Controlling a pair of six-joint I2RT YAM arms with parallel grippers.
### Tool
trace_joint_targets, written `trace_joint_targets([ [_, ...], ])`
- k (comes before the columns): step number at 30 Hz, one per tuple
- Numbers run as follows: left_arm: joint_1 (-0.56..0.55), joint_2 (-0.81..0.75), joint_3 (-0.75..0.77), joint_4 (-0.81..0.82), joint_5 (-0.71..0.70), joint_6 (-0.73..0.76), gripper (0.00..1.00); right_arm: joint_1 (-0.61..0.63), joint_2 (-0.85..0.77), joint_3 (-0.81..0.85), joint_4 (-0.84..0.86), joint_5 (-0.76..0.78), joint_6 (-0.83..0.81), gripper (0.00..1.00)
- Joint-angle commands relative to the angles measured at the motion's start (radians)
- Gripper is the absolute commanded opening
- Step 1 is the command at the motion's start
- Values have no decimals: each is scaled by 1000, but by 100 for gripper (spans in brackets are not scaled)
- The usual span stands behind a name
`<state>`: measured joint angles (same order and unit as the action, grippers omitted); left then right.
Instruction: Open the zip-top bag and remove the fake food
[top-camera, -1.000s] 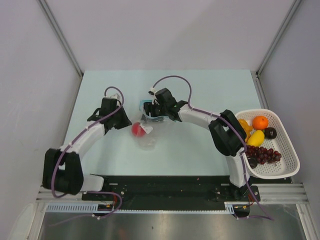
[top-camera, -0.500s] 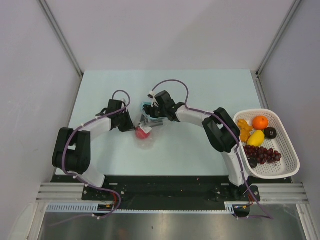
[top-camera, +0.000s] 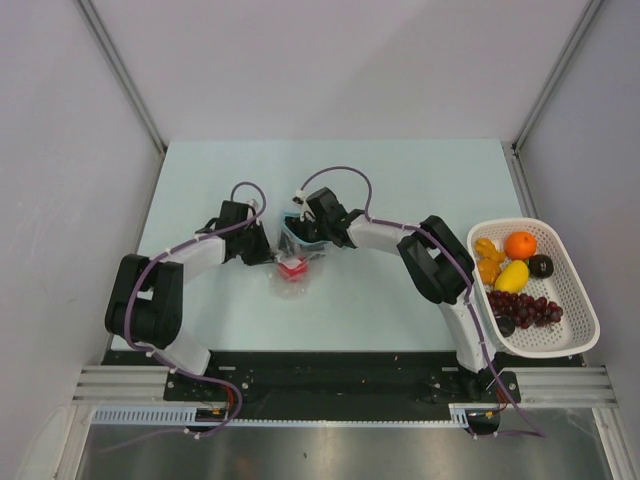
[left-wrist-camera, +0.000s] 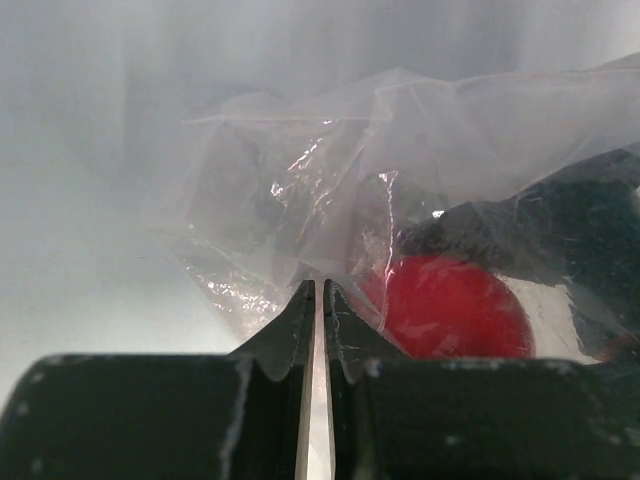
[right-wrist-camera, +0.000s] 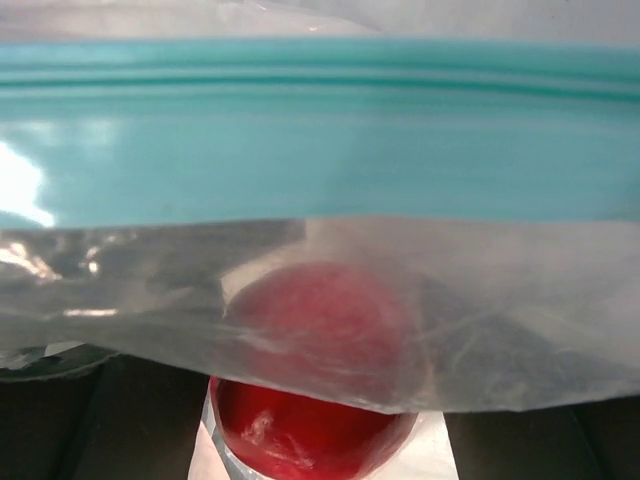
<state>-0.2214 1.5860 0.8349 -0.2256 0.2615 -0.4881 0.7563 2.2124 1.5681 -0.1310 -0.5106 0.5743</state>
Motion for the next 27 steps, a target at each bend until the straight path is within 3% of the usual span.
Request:
trace_joint_targets([
  [1, -7, -40, 15, 2, 19, 32, 11, 9, 0, -8, -18, 6, 12, 80],
  [3, -6, -69, 23, -12, 4, 45, 13, -3, -16, -8, -24, 12, 30, 75],
  [7, -3, -124, 41, -69, -13, 75, 21, -18, -65, 7, -53, 41, 19, 49],
  [13, 2, -265, 46, -90, 34, 85, 50, -29, -105, 102, -201, 142, -49, 29],
  [24, 5, -373, 27, -60, 71, -32, 63, -31, -177, 210, -415, 331, -86, 26],
  [27, 14, -415, -3, 10, 171, -44, 65, -28, -178, 237, -481, 400, -119, 25],
])
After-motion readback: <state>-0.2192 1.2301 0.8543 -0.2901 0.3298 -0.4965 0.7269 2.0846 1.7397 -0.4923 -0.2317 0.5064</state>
